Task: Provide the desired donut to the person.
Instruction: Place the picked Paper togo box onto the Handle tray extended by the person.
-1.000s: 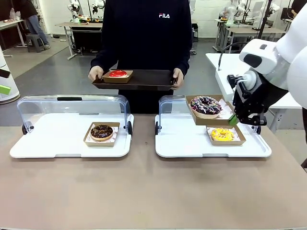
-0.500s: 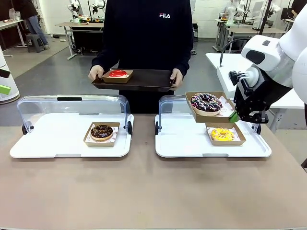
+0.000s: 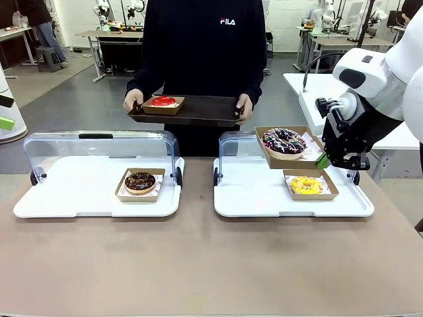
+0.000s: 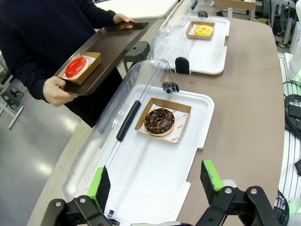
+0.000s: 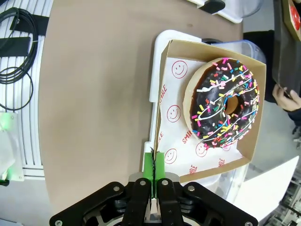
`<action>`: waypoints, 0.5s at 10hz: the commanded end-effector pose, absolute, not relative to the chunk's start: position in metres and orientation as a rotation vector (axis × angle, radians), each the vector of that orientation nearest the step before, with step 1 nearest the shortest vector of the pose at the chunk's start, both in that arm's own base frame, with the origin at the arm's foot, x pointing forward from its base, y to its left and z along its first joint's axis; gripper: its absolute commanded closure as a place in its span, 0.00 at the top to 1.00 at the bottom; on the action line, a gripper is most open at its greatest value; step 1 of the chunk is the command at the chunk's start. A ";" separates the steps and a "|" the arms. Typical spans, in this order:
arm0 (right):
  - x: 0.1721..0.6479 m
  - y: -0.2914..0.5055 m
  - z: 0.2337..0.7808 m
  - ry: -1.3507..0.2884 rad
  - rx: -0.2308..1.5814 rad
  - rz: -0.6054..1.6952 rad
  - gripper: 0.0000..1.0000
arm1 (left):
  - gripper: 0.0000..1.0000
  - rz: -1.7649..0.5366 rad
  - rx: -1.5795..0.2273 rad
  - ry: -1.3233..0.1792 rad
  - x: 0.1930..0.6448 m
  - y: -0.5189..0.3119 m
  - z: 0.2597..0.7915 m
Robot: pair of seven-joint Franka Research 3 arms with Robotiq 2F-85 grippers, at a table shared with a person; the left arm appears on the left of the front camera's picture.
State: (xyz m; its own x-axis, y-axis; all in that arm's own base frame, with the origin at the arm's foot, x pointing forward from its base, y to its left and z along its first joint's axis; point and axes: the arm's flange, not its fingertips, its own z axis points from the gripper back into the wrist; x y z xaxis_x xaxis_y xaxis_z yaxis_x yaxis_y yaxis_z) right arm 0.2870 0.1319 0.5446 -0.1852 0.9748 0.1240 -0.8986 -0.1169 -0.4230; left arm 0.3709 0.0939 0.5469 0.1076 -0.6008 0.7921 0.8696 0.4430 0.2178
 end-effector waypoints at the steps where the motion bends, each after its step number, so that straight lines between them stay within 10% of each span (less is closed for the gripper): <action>1: 0.285 0.131 0.541 -0.468 -0.214 1.692 0.00 | 1.00 -1.111 -0.343 -0.971 0.370 0.094 0.547; 5: 0.285 0.131 0.541 -0.468 -0.214 1.692 0.00 | 1.00 -1.111 -0.343 -0.971 0.370 0.094 0.547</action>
State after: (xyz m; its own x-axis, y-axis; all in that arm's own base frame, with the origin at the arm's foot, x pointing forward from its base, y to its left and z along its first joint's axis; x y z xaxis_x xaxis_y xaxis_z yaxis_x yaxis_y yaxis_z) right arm 0.2870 0.1319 0.5446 -0.1851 0.9749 0.1241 -0.8986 -0.1168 -0.4230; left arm 0.3709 0.0939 0.5469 0.1076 -0.6008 0.7921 0.8696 0.4430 0.2178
